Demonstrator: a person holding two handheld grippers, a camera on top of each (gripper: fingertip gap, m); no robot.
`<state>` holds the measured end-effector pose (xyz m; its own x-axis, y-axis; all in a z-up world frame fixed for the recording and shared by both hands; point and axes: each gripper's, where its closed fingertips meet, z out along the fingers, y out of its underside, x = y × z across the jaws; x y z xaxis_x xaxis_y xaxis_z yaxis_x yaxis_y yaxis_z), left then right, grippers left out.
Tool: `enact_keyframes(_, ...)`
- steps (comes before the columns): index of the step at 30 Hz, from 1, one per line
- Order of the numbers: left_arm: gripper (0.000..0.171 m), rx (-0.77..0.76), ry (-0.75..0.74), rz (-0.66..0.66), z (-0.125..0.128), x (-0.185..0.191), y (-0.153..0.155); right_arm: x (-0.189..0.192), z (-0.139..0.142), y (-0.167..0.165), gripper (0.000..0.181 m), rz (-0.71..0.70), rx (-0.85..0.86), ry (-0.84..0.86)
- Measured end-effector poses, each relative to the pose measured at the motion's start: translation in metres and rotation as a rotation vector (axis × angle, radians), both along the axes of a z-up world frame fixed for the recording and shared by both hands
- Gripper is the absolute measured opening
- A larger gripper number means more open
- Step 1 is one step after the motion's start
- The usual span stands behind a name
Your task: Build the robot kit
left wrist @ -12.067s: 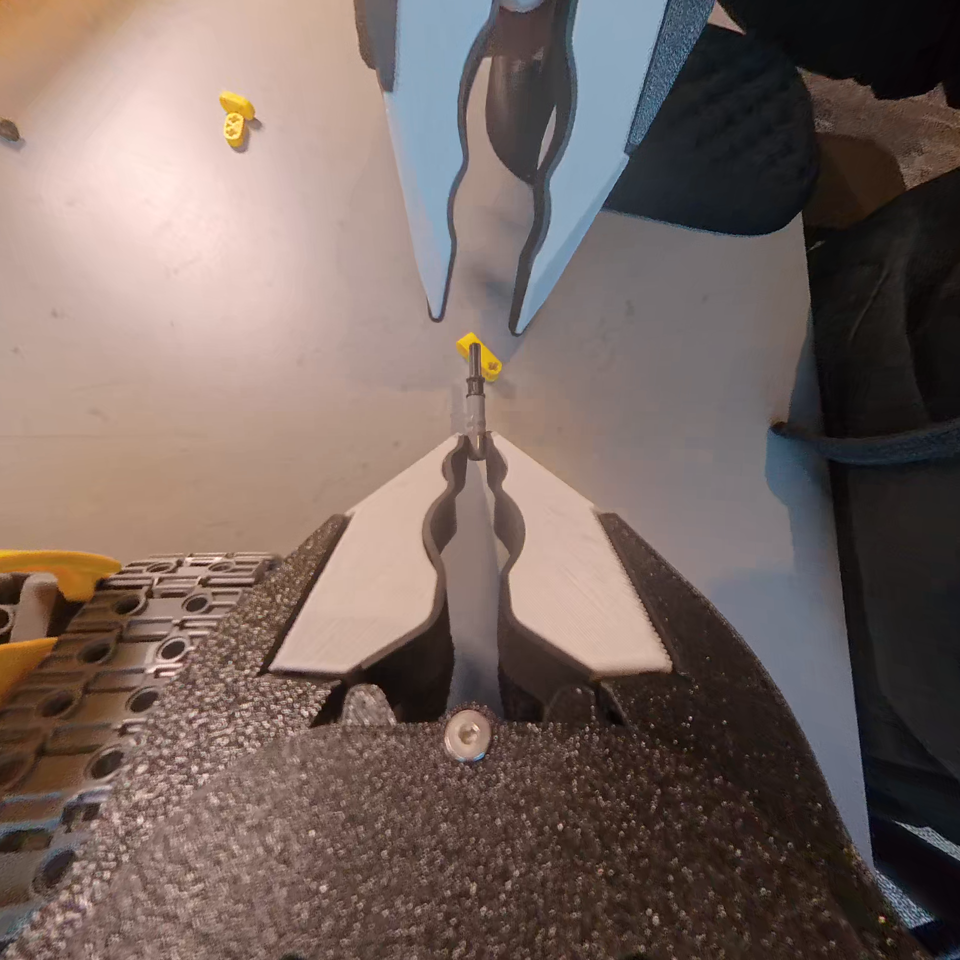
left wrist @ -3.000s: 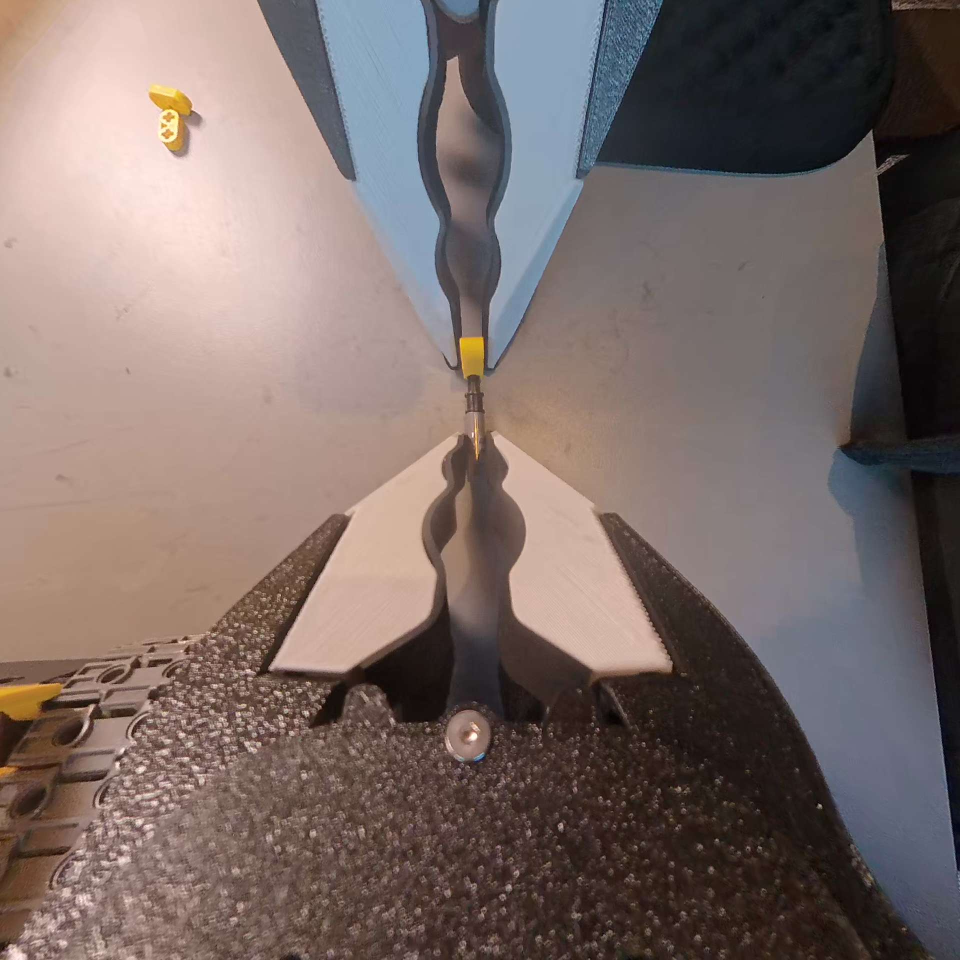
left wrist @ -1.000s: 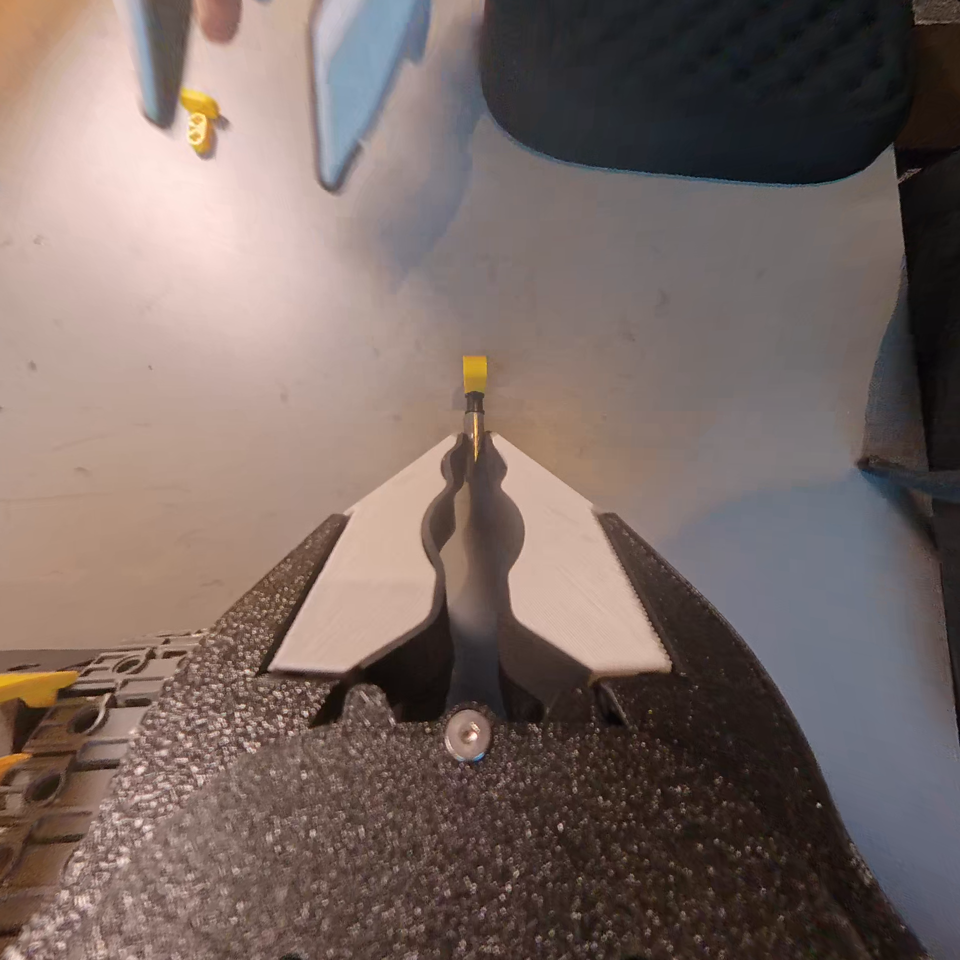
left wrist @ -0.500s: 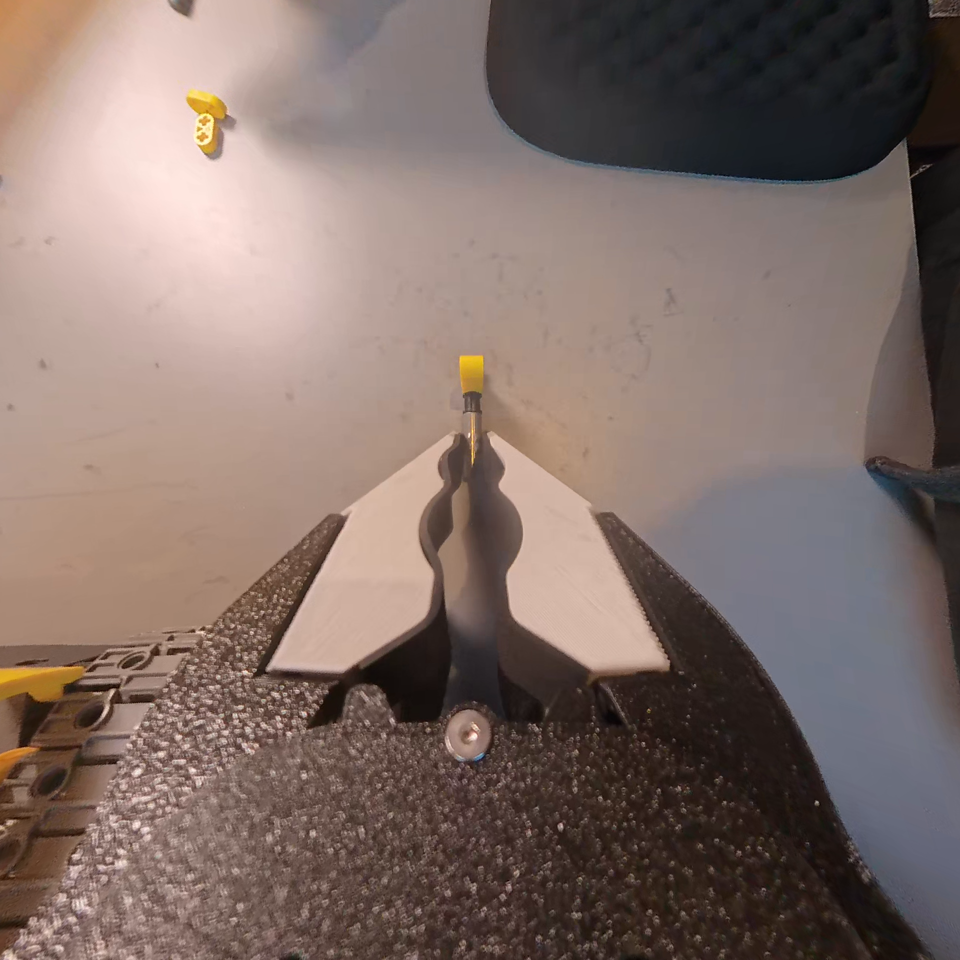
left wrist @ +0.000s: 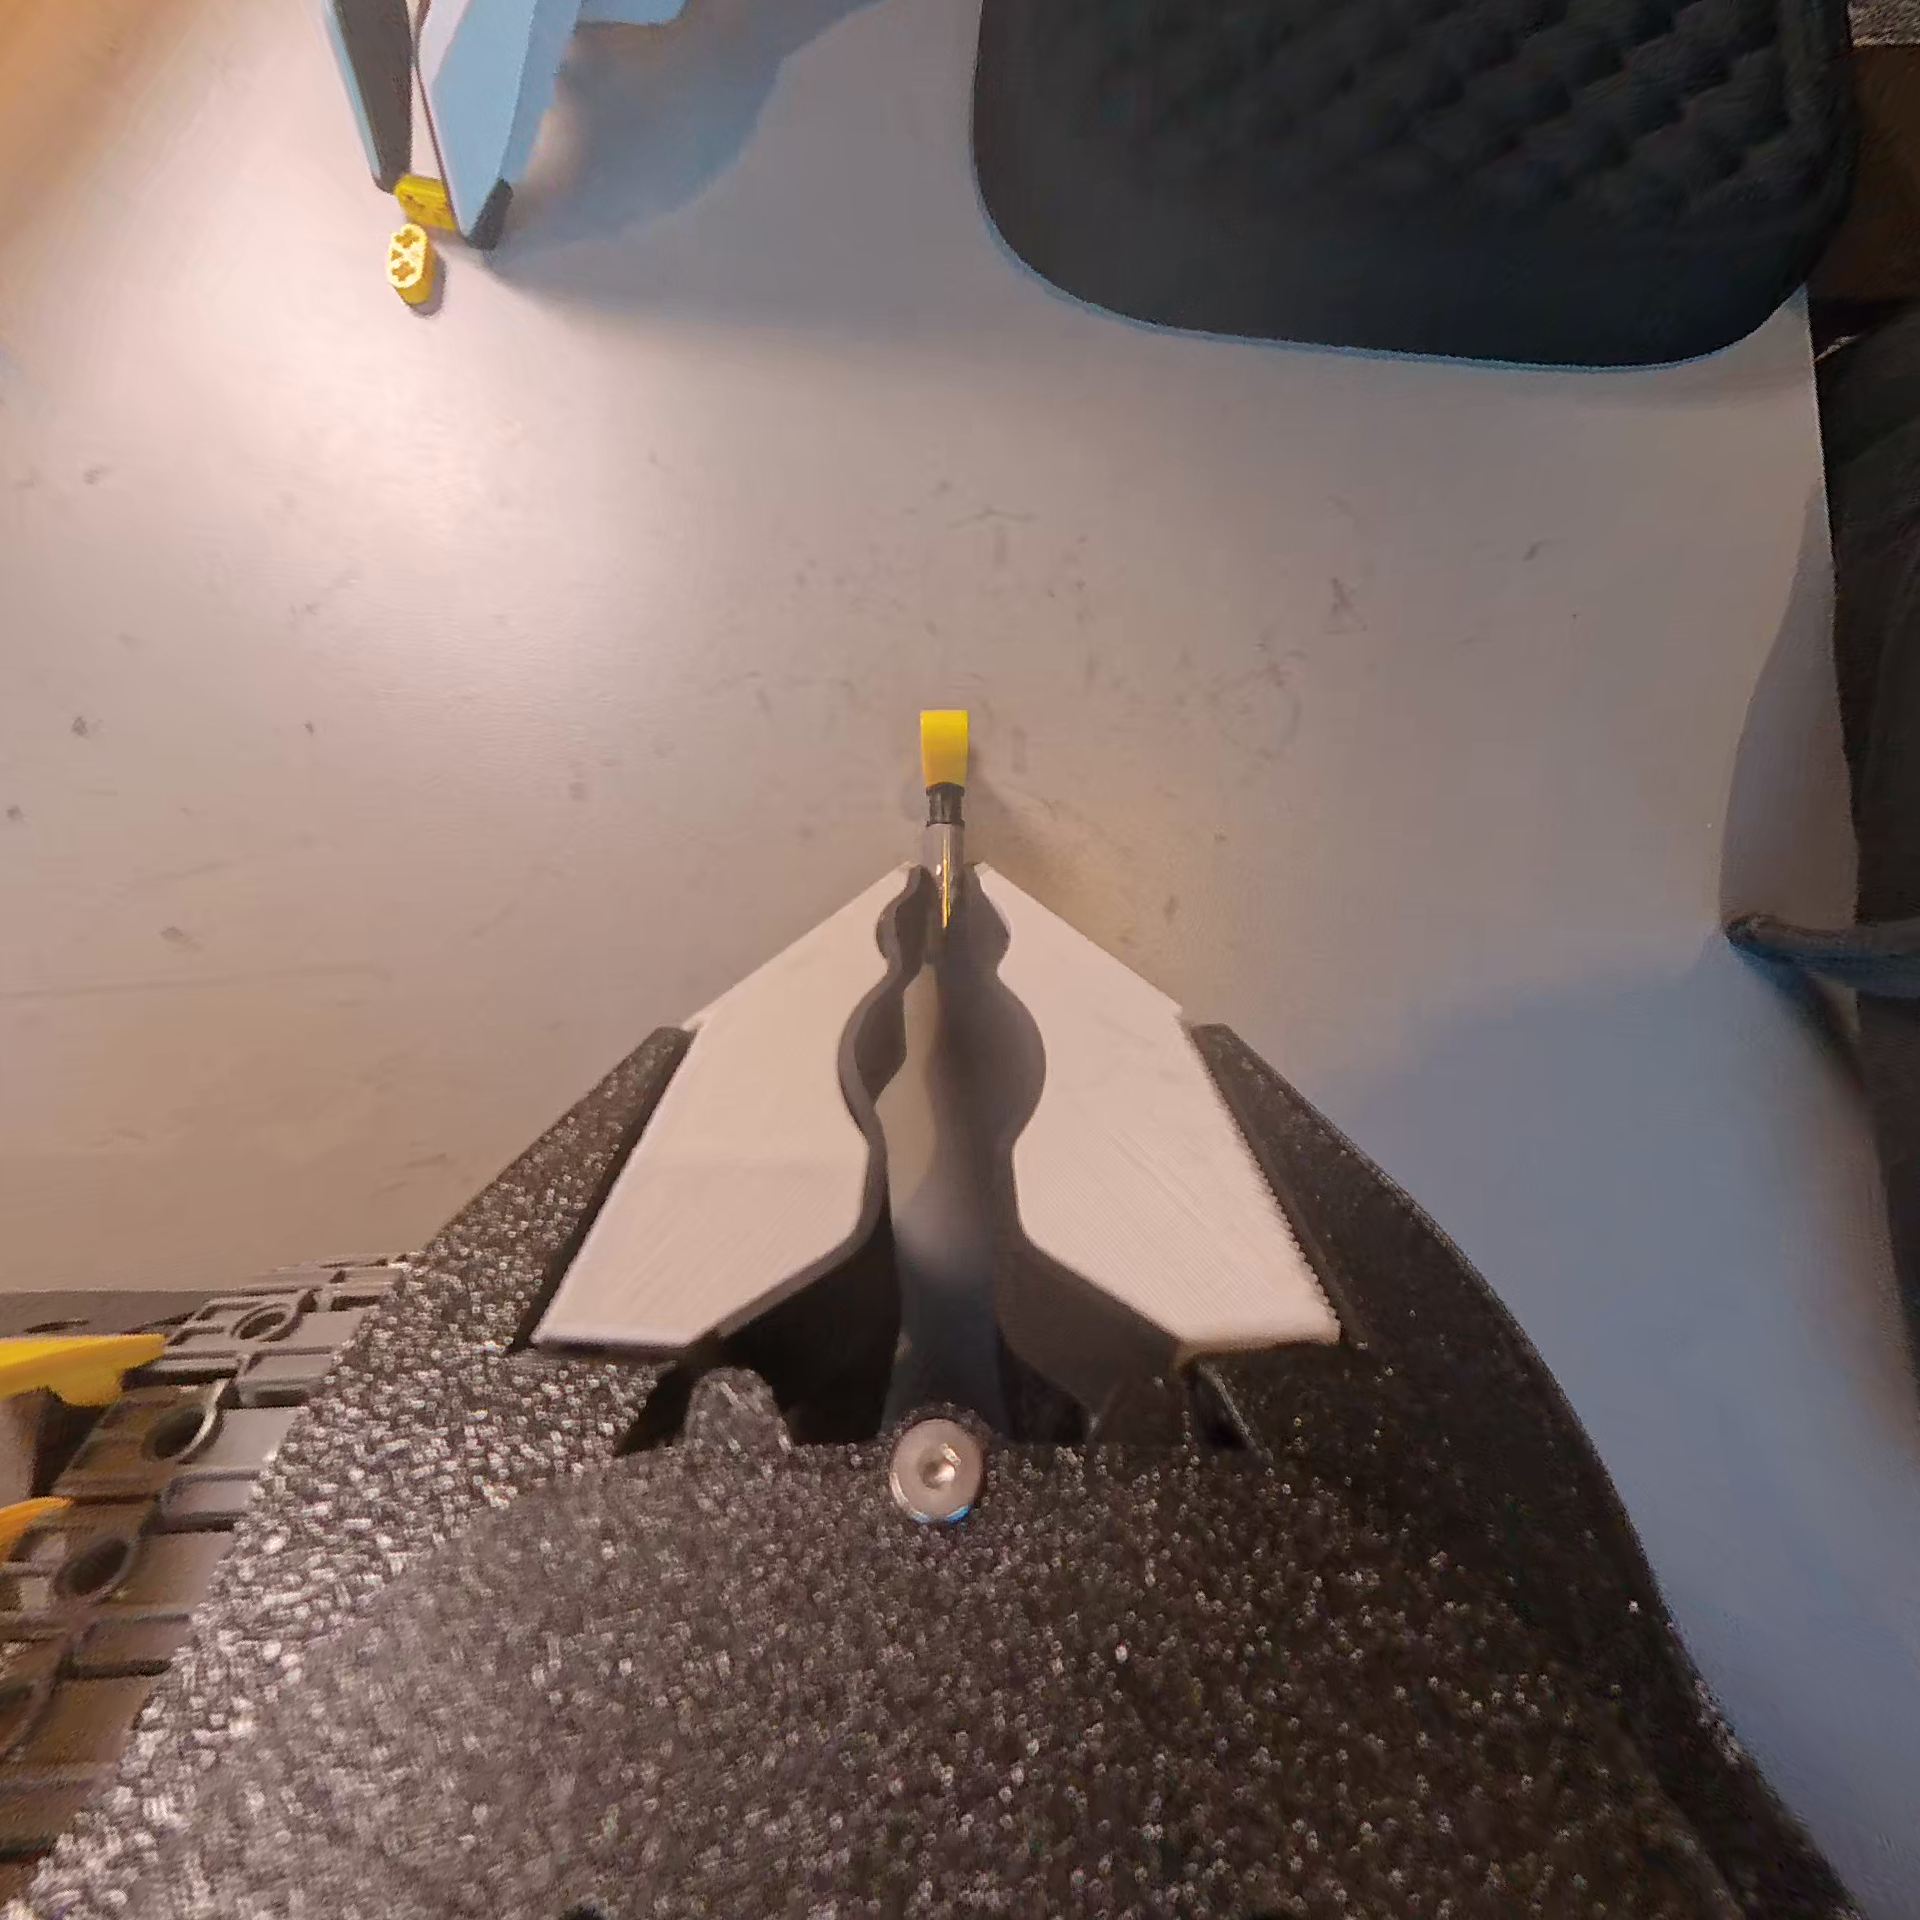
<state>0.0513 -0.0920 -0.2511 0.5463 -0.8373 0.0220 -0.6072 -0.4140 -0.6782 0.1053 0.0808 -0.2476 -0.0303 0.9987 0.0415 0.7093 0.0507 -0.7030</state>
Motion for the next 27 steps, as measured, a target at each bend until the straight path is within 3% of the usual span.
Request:
enact_keyframes(3, 0.006, 0.003, 0.003, 0.000, 0.000, 0.000, 0.000, 0.001, 0.015, -0.023, 0.015, 0.132, -0.034, 0.105)
enact_keyframes(8, 0.006, 0.003, 0.002, 0.000, 0.000, 0.000, 0.000, -0.011, 0.083, -0.078, 0.016, 0.360, -0.232, 0.477)
enact_keyframes(12, 0.006, 0.005, 0.003, 0.000, 0.000, 0.000, 0.000, -0.007, 0.118, -0.097, 0.016, 0.449, -0.368, 0.657)
enact_keyframes(21, 0.014, 0.007, -0.075, 0.012, 0.012, 0.000, 0.001, -0.009, 0.126, -0.116, 0.015, 0.515, -0.418, 0.708)
enact_keyframes(24, 0.014, 0.046, -0.157, 0.028, 0.028, 0.000, 0.005, -0.013, 0.123, -0.122, 0.015, 0.527, -0.414, 0.691)
enact_keyframes(27, 0.013, 0.087, -0.342, 0.037, 0.061, 0.008, 0.008, -0.019, 0.121, -0.132, 0.015, 0.541, -0.377, 0.682)
